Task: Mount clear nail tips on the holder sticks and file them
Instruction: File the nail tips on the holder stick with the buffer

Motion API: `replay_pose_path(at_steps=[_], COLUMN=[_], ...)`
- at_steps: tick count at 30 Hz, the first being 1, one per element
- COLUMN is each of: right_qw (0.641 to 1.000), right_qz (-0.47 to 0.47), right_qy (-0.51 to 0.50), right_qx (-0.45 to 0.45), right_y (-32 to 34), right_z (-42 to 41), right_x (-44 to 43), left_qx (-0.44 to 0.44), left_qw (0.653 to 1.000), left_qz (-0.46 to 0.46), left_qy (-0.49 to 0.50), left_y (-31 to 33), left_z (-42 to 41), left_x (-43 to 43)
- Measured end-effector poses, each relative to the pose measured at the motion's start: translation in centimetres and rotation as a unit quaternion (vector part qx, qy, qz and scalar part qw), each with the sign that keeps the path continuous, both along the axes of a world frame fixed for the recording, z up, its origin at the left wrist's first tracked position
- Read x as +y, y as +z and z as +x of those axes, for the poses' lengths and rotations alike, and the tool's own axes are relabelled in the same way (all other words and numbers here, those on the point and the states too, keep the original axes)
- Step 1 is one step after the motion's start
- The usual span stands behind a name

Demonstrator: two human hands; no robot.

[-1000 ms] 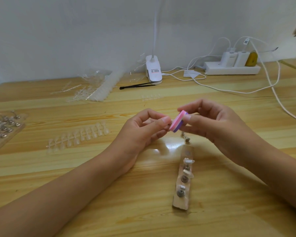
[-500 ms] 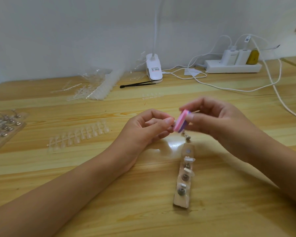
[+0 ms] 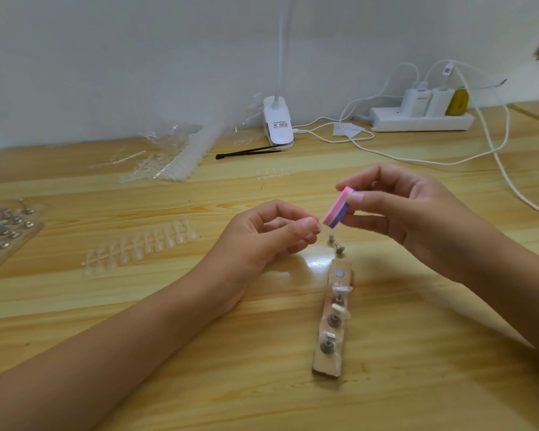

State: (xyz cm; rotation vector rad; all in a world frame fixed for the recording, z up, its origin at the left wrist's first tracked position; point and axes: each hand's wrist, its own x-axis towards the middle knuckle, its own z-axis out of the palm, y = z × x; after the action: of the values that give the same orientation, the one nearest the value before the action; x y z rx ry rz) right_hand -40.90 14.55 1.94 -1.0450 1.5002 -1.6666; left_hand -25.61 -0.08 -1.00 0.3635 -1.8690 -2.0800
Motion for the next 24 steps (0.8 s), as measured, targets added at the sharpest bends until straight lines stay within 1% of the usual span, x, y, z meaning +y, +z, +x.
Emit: replay_pose_path(at_steps=[3,8,12,16,19,24], right_qw=[0.999,0.997,0.997,0.998,0.998,0.998], right_qz=[-0.019,-0.001,0.012,0.025,0.027,0.029], right_qy=[-0.045,-0.080,-0.075,-0.063,-0.059,-0.050], right_qx=[-0.020,-0.018,-0.014,-0.004,-0.002,0.002], right_y=[0.2,0.2,-0.2,-0.5,-0.6,-0.6], right_z=[-0.5,-1.6,-1.6,-1.5,-1.7,-1.8], right_x=[0.0,0.2,0.0,-0.1,-0.1,-0.1], left_qx=[0.002,-0.020,-0.051,-0.062,-0.067,-0.102], left_qw=[1.000,0.996,0.991,0.985,0.984,0.973], left_qz=[0.005,-0.072,-0.108,-0.158,-0.167,-0.206], left_qy=[-0.003,-0.047,-0.061,-0.030,-0.009,-0.012], left_y=[0.2,0.5,0.7,0.4,0.1,0.5], left_z=[0.0,0.2,0.1,-0.3,-0.7,-1.0], left_x=[0.1,0.8,1.0,1.2,1.3,1.4])
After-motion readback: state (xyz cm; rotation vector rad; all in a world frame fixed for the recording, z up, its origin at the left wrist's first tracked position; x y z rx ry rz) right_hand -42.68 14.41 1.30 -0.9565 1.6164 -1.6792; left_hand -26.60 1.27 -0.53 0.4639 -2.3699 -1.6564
